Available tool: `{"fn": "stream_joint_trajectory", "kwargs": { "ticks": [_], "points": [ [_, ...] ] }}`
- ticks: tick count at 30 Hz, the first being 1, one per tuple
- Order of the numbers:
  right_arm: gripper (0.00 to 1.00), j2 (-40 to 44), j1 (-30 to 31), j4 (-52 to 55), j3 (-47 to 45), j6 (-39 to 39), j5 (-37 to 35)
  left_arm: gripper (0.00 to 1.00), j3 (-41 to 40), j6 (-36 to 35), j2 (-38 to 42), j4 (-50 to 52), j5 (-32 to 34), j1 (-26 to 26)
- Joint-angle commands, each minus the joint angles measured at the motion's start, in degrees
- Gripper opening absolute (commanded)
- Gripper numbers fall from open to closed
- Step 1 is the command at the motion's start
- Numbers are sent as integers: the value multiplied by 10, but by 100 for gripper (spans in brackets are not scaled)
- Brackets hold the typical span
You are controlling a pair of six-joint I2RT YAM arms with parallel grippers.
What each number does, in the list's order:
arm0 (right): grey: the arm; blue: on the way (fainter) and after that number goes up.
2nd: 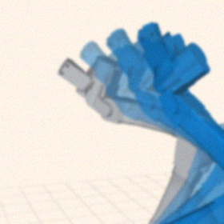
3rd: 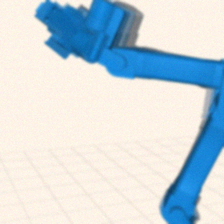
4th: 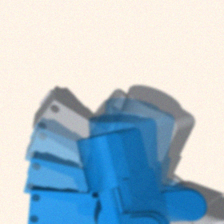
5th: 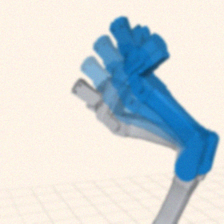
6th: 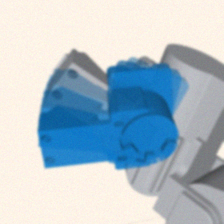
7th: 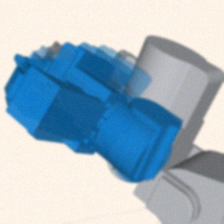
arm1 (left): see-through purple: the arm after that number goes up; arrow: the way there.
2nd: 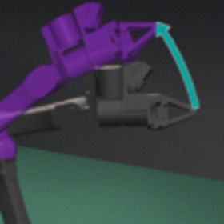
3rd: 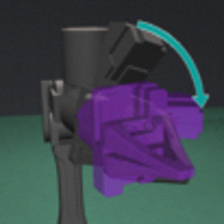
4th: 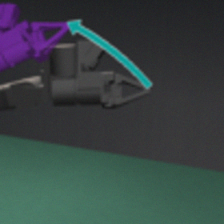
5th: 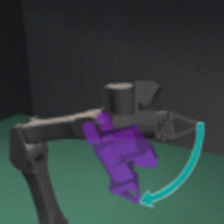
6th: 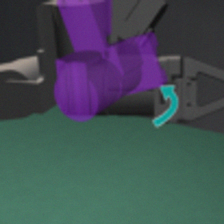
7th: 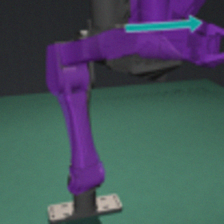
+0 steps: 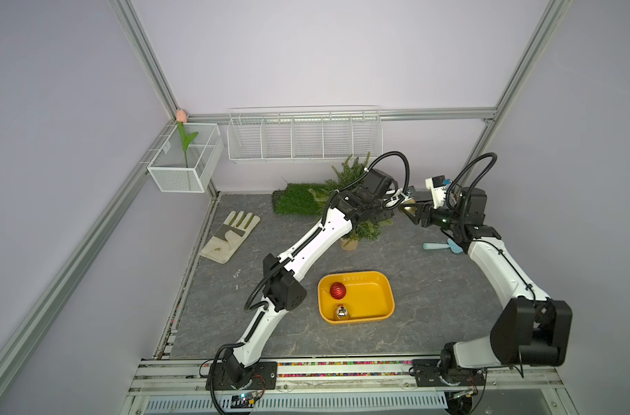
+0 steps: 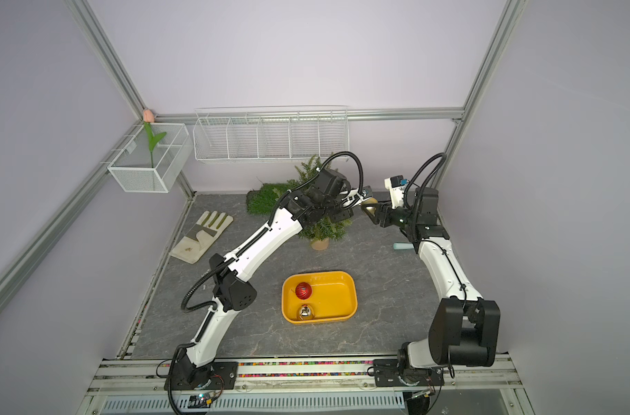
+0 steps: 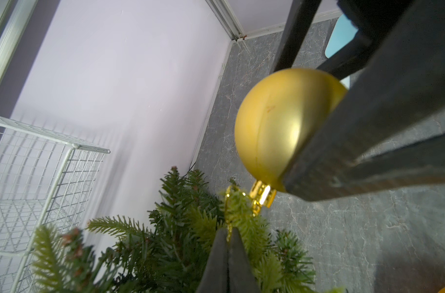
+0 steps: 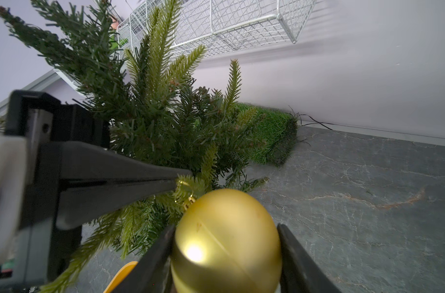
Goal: Decorate the small christmas tree with ornaments
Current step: Hang an ornament on the christmas tree.
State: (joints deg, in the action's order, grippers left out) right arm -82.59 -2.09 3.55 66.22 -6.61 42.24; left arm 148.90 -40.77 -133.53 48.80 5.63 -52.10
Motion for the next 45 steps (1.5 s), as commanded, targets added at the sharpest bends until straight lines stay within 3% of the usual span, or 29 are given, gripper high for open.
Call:
{"fn": "stream_joint_trajectory", "kwargs": {
  "ticks": [1, 7, 31, 45],
  "points": [
    [39, 16, 3, -12, 9, 3, -11, 0, 21, 4, -7, 17, 3, -1],
    [38, 25, 1, -12, 14, 7, -37, 0, 30, 8, -1, 12, -7, -2],
    [39, -25, 2, -13, 53, -7, -11, 0, 30, 20, -17, 21, 14, -1],
    [39, -1, 15, 7, 10, 7, -24, 0, 30, 11, -15, 43, 9, -2]
  ]
}}
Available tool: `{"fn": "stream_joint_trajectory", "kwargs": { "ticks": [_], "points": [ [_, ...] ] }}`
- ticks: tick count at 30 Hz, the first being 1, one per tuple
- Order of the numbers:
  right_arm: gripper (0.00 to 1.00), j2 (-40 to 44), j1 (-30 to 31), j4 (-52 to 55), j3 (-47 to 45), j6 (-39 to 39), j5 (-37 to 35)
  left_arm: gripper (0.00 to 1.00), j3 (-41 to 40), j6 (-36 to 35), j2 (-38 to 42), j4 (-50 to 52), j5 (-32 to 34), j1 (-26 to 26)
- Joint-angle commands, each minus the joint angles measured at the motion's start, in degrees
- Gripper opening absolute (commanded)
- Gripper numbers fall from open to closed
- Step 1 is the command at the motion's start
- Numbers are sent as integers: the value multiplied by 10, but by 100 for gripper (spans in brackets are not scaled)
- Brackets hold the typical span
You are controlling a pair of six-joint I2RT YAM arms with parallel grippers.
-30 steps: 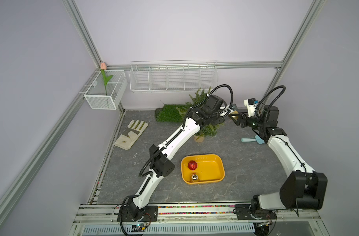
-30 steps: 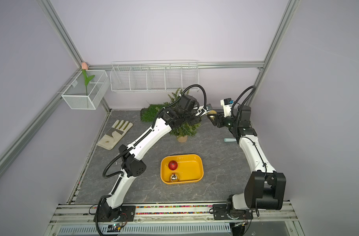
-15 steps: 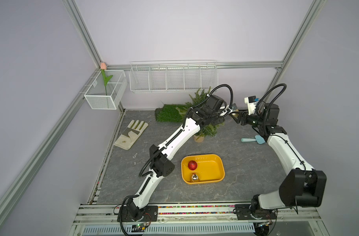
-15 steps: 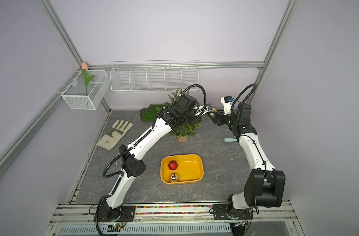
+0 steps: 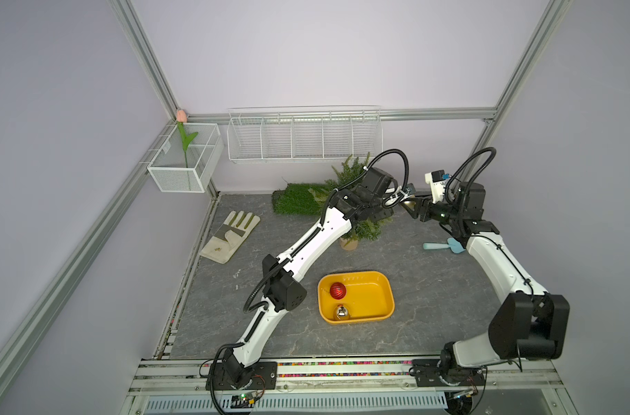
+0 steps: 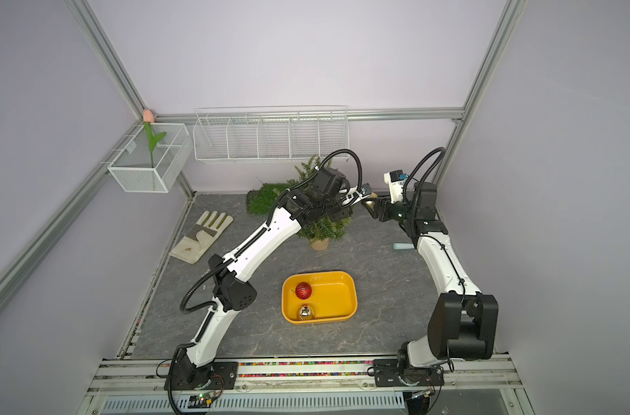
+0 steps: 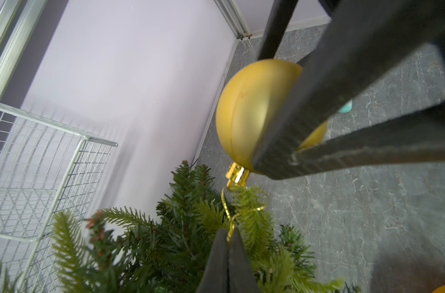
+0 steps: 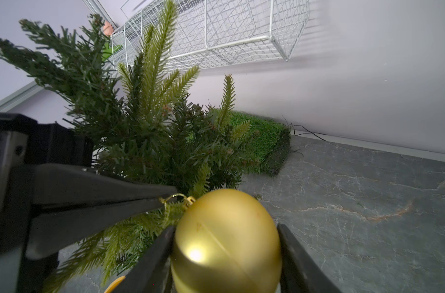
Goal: Decorate the small christmas tree with ornaments
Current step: Hang an ornament on the christmas tree.
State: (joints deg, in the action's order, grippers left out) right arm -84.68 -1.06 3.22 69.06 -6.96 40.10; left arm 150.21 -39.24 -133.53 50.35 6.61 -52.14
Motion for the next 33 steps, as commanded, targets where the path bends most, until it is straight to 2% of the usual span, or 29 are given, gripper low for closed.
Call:
{"fn": "stream_joint_trajectory", "kwargs": {
  "ticks": [1, 11, 15, 20, 24, 28, 30, 33],
  "points": [
    [39, 23, 4, 12, -23, 11, -7, 0, 17, -4, -15, 27, -1, -2],
    [39, 31, 4, 13, -42, 15, -27, 0, 17, -3, -12, 27, 4, -2],
    [39, 30, 4, 11, -43, 12, -25, 19, 17, 7, -1, 19, -3, -2],
    [40, 27, 5, 6, -45, 9, -23, 28, 16, 15, 18, 13, -28, -2],
    [44, 28, 5, 3, -48, 2, -16, 39, 17, 24, 32, 8, -51, -2],
    [54, 31, 6, 1, -52, 1, -25, 50, 16, 40, 52, -4, -76, -2],
    [62, 36, 5, 0, -54, -2, -28, 56, 16, 47, 63, -11, -85, -2],
    [69, 44, 6, -3, -59, -6, -32, 73, 14, 59, 80, -19, -95, -2]
  ]
}}
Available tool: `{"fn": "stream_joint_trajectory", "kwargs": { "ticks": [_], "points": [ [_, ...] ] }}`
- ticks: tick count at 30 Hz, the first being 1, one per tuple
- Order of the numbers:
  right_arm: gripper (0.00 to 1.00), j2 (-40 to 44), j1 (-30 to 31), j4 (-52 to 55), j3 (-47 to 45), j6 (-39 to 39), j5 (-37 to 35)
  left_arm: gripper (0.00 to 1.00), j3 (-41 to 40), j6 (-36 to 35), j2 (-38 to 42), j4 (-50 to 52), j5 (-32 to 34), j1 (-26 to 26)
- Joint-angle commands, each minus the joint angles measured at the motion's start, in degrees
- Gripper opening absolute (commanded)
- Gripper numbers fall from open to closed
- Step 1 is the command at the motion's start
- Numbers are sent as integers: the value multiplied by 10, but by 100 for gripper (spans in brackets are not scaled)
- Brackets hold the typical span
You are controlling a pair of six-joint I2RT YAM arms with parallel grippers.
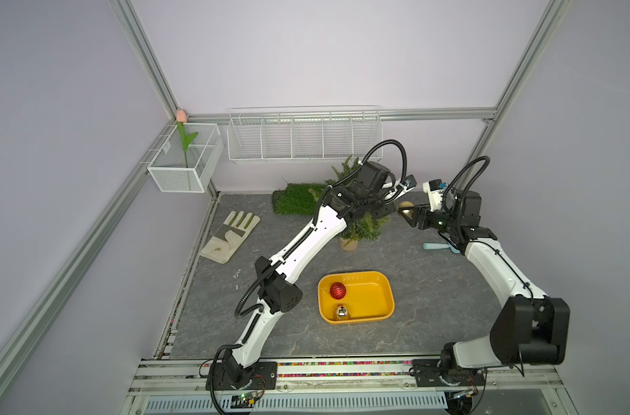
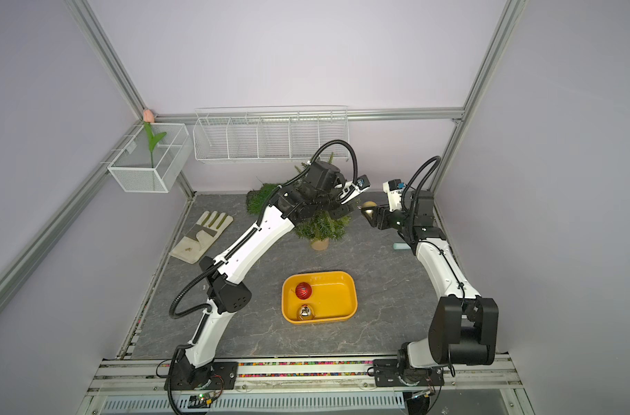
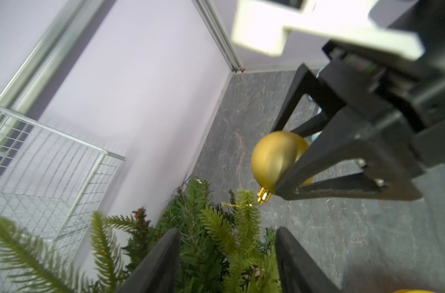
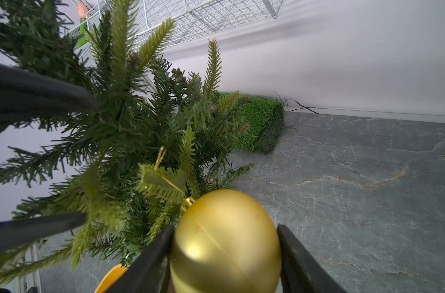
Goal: Decorate the small christmas tree with ornaments
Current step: Hang an ornament on the christmas tree, then pick up an ornament from the container.
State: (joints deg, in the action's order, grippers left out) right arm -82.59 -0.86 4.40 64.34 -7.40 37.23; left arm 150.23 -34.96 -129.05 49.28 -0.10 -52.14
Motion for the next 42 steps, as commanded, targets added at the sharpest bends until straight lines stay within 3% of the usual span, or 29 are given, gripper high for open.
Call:
{"fn": "stream_joint_trajectory", "kwargs": {
  "ticks": [1, 6, 15, 22, 29, 35, 38, 42],
  "points": [
    [71, 26, 3, -14, -14, -2, -7, 77, 15, 19, 40, -11, -34, -2],
    [75, 44, 4, -6, -20, 0, -25, 93, -14, 42, 80, -41, -41, -2],
    [73, 121, 32, 90, -25, 16, -87, 95, -154, 121, 196, -145, 17, -2],
    [72, 219, 117, 195, -58, -21, -156, 95, -381, 181, 353, -242, 86, -2],
    [71, 298, 280, 254, -122, -106, -268, 95, -589, 308, 494, -275, 210, 3],
    [70, 249, 396, 253, -168, -193, -326, 95, -763, 424, 603, -258, 228, 10],
    [72, 202, 442, 184, -193, -236, -310, 95, -836, 474, 642, -246, 228, 10],
    [74, 113, 508, 109, -186, -272, -352, 95, -922, 520, 692, -236, 232, 14]
  ]
}}
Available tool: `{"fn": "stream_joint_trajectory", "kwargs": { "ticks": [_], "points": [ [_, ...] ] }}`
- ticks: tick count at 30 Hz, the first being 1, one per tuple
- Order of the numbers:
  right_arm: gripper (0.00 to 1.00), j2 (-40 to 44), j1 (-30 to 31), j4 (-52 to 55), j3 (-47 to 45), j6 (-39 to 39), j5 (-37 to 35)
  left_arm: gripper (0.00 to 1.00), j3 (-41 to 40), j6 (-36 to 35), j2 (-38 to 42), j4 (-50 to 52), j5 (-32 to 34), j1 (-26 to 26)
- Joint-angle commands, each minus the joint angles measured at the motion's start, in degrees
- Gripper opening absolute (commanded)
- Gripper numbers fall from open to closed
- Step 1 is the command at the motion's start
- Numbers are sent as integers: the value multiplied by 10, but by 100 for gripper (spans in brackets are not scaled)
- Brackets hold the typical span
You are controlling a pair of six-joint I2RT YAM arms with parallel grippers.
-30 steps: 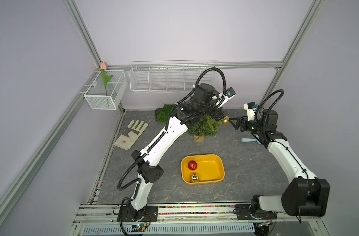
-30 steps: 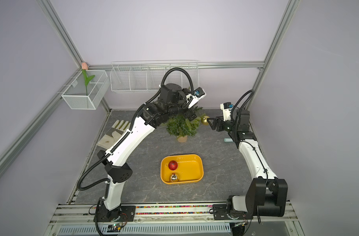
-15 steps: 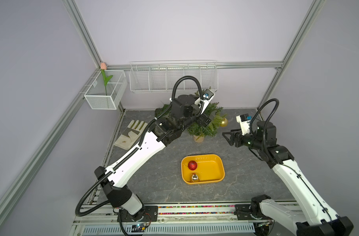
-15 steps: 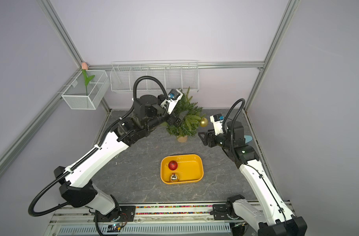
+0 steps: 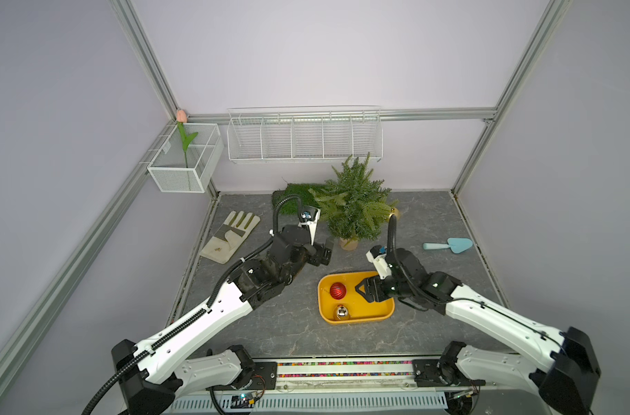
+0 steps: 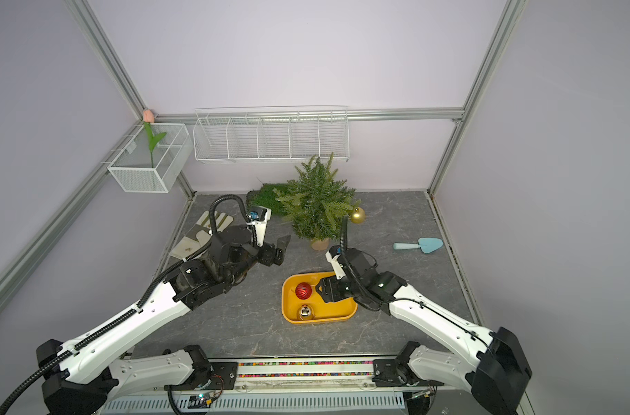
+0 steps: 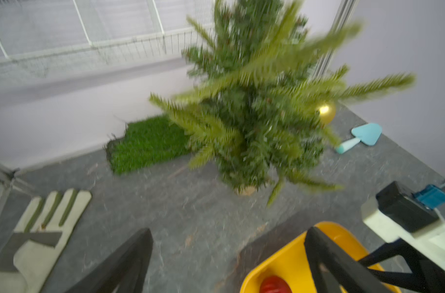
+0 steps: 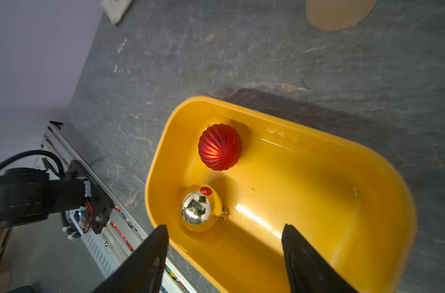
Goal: Decorate the small christmas tree with ornaments
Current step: Pick up an ornament from the container.
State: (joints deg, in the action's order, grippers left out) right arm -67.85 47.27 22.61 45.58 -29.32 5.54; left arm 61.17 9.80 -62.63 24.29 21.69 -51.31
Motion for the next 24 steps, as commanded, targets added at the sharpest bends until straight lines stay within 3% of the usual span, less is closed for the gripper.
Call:
{"fn": "stream_joint_trajectory", "kwargs": {
  "ticks": [1, 10, 15, 24],
  "points": [
    [75, -62, 36, -92, 4, -60, -42, 95, -52, 77, 42, 13, 15, 6],
    [77, -203, 46, -185, 22, -81, -69, 95, -133, 78, 135, 19, 15, 19],
    [74, -251, 43, -219, 38, -79, -39, 95, -147, 77, 146, 26, 14, 22],
    [57, -262, 43, -223, 39, -83, -28, 95, -151, 72, 145, 19, 11, 23]
  ]
}}
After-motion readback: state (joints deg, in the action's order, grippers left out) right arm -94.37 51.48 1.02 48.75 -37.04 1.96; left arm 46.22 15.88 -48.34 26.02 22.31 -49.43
